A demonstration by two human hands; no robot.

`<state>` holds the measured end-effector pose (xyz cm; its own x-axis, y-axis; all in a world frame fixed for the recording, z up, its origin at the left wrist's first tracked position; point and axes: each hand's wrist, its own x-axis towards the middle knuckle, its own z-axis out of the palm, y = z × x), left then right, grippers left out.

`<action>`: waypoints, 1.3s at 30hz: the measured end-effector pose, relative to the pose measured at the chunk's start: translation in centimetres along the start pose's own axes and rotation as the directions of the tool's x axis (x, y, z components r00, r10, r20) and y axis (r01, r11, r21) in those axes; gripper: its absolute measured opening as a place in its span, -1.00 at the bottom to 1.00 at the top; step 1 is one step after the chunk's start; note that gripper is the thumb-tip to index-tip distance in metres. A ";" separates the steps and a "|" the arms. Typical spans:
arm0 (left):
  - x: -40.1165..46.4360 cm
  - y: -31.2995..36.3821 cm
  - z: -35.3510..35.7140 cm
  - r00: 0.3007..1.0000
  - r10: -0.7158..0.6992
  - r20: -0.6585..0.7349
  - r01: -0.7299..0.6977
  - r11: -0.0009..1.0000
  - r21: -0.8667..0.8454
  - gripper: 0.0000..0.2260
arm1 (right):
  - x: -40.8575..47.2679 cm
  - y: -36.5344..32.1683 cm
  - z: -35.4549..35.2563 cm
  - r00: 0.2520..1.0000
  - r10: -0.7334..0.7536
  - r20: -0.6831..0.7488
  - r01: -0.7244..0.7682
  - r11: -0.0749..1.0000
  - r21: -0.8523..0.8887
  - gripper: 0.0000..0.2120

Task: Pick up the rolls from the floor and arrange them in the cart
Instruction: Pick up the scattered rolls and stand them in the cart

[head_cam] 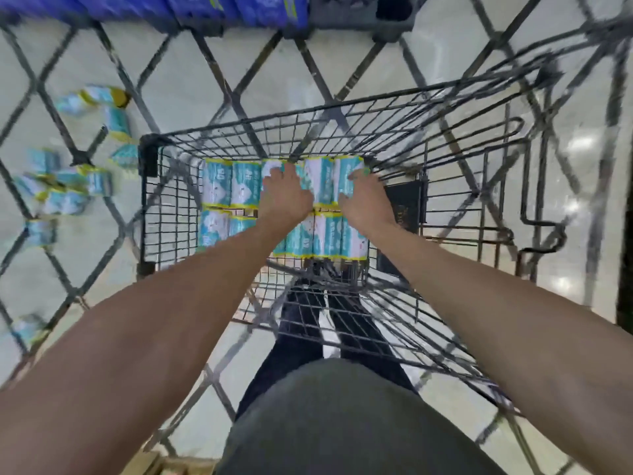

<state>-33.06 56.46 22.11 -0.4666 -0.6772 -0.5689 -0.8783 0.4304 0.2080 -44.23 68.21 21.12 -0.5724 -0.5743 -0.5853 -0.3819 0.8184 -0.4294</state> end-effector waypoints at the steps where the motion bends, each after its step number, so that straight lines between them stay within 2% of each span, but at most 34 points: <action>1: -1.9 -0.5 -1.5 0.999 0.021 -0.027 -0.020 0.999 0.041 -0.50 | -1.6 -1.2 -1.0 0.998 -0.061 0.014 0.062 0.995 -0.073 -0.52; 5: -8.8 -3.6 -7.5 0.989 0.032 -0.142 -0.024 0.998 0.058 -0.56 | -7.4 -7.1 -3.9 0.963 -0.266 0.044 0.269 0.938 -0.219 -0.56; 11: -16.7 -11.7 -13.1 0.960 0.019 -0.278 0.005 0.997 0.083 -0.64 | -14.3 -16.2 -3.3 0.882 -0.470 0.035 0.450 0.819 -0.356 -0.61; 16: -22.6 -22.3 -15.0 0.917 -0.069 -0.393 0.090 0.995 0.037 -0.63 | -19.4 -24.0 1.6 0.842 -0.534 0.077 0.519 0.762 -0.388 -0.61; 26: -34.1 -43.9 -13.4 0.865 -0.312 -0.393 0.297 0.950 -0.099 -0.61 | -28.5 -36.4 15.9 0.741 -0.632 0.227 0.657 0.610 -0.443 -0.54; 32: -33.6 -51.6 -14.1 0.830 -0.384 -0.404 0.352 0.923 -0.153 -0.65 | -28.5 -42.5 21.4 0.688 -0.670 0.280 0.715 0.559 -0.421 -0.61; 39: -25.4 -58.4 -18.3 0.855 -0.376 -0.357 0.355 0.927 -0.125 -0.61 | -21.5 -50.0 26.1 0.716 -0.628 0.305 0.695 0.600 -0.397 -0.62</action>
<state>28.18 37.62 38.96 -0.1064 -0.9540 -0.2804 -0.9923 0.0840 0.0907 6.10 39.05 37.19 0.0511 -0.9317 -0.3596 -0.9148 0.1008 -0.3912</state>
